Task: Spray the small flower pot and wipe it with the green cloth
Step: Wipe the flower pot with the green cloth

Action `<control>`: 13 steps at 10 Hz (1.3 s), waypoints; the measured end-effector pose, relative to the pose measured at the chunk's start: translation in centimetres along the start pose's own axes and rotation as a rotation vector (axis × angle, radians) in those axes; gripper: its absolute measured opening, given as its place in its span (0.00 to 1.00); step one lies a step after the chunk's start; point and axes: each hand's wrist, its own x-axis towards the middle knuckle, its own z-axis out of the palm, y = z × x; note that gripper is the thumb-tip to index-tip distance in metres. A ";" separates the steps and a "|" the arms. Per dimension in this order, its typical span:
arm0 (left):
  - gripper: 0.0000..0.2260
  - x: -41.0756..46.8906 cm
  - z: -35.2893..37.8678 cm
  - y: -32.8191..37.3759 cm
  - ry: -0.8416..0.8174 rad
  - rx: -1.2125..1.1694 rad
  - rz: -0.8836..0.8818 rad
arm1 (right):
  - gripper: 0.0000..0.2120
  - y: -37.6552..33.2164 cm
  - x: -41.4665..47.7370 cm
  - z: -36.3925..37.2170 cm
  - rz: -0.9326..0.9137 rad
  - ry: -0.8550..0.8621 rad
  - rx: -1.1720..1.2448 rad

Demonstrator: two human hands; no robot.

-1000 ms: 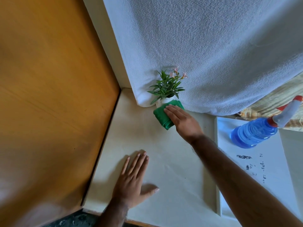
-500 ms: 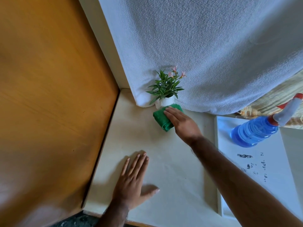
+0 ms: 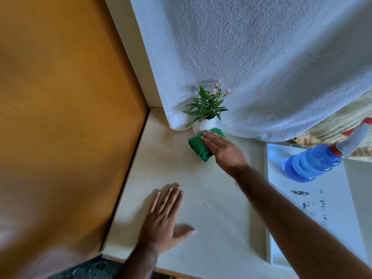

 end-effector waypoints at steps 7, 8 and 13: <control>0.52 0.0 0.2 -0.1 -0.005 0.016 -0.001 | 0.21 -0.4 1.1 -0.9 -0.186 0.125 -0.099; 0.52 -0.1 0.1 0.0 -0.015 0.026 -0.005 | 0.23 -0.8 1.7 -0.7 -0.176 0.096 -0.105; 0.51 -0.1 -0.6 -0.2 -0.051 0.046 0.005 | 0.27 0.0 -7.8 -3.5 0.114 0.139 -0.020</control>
